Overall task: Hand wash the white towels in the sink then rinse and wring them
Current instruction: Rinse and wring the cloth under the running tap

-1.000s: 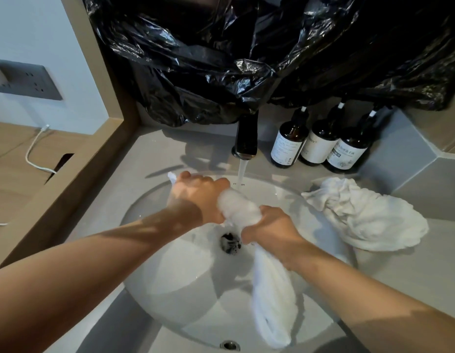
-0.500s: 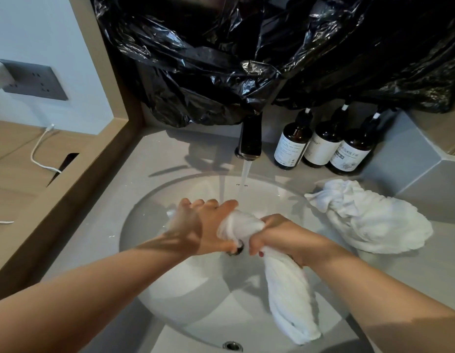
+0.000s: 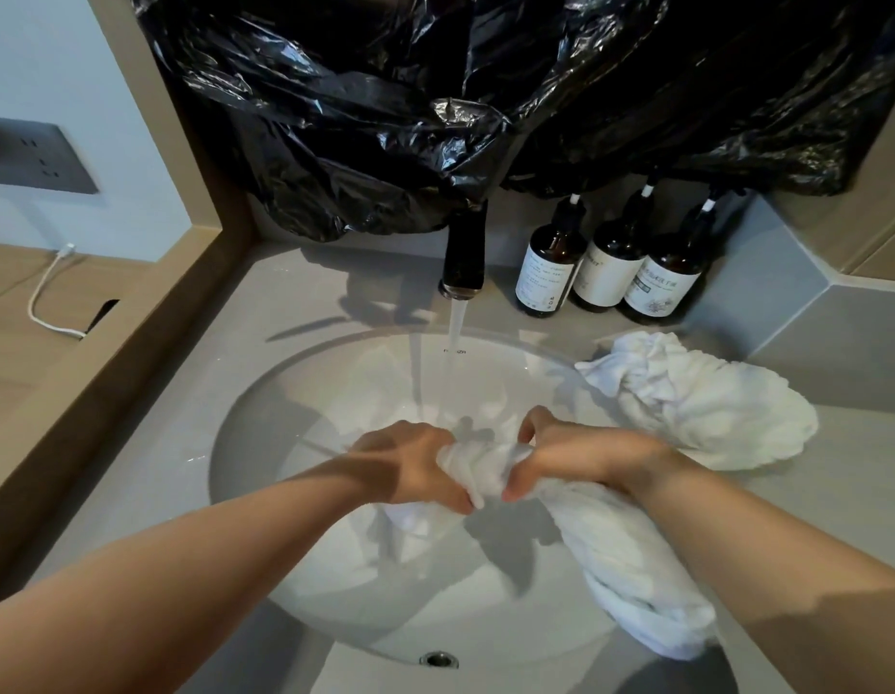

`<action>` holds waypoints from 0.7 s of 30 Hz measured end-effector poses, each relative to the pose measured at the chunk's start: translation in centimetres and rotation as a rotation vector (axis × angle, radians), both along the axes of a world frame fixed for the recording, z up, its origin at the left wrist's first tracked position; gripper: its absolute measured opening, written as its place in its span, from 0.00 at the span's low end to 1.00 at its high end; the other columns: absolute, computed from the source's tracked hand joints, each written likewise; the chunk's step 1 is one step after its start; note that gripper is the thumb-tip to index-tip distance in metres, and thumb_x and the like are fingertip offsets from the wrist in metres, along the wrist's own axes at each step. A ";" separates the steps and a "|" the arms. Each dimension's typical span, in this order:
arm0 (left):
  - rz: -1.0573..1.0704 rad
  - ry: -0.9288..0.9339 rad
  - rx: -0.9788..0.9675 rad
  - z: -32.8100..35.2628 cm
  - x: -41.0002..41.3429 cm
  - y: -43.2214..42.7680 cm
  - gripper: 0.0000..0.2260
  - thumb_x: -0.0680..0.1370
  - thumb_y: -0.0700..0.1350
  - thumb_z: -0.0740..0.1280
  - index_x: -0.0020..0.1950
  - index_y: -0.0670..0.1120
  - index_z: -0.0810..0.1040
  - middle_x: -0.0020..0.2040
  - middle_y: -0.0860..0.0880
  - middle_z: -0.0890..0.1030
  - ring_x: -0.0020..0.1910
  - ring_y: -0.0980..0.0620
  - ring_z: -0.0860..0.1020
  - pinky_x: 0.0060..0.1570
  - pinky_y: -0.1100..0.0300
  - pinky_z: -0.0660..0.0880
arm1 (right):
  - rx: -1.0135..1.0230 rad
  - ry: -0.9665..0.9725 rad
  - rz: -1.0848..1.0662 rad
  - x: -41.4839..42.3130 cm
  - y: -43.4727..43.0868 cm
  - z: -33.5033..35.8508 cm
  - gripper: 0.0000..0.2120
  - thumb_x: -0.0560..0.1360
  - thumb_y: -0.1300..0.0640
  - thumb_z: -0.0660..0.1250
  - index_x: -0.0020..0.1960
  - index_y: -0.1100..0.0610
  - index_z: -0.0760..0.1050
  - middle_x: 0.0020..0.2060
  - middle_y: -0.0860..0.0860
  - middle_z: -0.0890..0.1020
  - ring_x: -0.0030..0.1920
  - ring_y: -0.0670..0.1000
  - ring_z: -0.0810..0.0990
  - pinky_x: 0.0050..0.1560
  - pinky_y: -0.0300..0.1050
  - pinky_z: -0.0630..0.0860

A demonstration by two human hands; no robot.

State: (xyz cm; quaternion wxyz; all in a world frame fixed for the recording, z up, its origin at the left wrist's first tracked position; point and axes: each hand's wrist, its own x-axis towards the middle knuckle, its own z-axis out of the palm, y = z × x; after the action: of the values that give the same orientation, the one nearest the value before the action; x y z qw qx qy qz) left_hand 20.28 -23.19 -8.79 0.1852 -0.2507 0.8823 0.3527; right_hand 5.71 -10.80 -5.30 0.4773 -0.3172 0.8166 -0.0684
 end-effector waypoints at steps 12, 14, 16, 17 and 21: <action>0.044 -0.254 0.534 0.8 1.3 -1.8 0.20 0.67 0.53 0.73 0.56 0.47 0.79 0.49 0.46 0.83 0.49 0.45 0.82 0.51 0.54 0.77 | -0.305 0.742 0.665 6.1 1.7 -3.4 0.37 0.74 0.56 0.64 0.77 0.52 0.48 0.57 0.56 0.73 0.55 0.59 0.74 0.45 0.47 0.63; 0.003 -0.253 0.436 1.2 1.6 -1.9 0.18 0.68 0.54 0.73 0.56 0.52 0.77 0.50 0.50 0.82 0.50 0.48 0.81 0.51 0.56 0.77 | -0.309 0.743 0.670 6.1 1.5 -3.5 0.33 0.75 0.58 0.62 0.76 0.53 0.52 0.50 0.57 0.75 0.50 0.59 0.76 0.40 0.46 0.62; -0.067 -0.273 0.231 1.6 1.9 -1.8 0.24 0.67 0.55 0.75 0.61 0.57 0.73 0.51 0.55 0.78 0.52 0.51 0.78 0.52 0.57 0.77 | -0.272 0.719 0.687 6.3 1.0 -3.4 0.28 0.74 0.59 0.62 0.72 0.55 0.57 0.38 0.53 0.70 0.43 0.60 0.75 0.36 0.45 0.62; -0.113 -0.280 0.123 1.9 2.1 -1.5 0.27 0.67 0.54 0.75 0.63 0.58 0.70 0.51 0.56 0.76 0.53 0.51 0.77 0.52 0.57 0.77 | -0.256 0.699 0.685 6.3 0.7 -3.4 0.25 0.73 0.59 0.62 0.69 0.56 0.60 0.34 0.51 0.67 0.39 0.60 0.73 0.34 0.45 0.62; -0.251 -0.234 -0.217 1.7 2.4 -0.2 0.26 0.66 0.54 0.74 0.61 0.57 0.69 0.51 0.55 0.75 0.49 0.52 0.77 0.48 0.56 0.77 | -0.194 0.586 0.606 5.8 -0.1 -3.4 0.17 0.70 0.57 0.65 0.58 0.55 0.67 0.34 0.49 0.69 0.37 0.56 0.71 0.31 0.43 0.63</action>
State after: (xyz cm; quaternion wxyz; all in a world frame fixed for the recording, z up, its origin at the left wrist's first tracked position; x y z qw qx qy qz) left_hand 22.65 -23.38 -7.06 0.3010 -0.1966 0.9118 0.1981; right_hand 11.55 -10.89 -8.65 0.1917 -0.5922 0.7773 0.0914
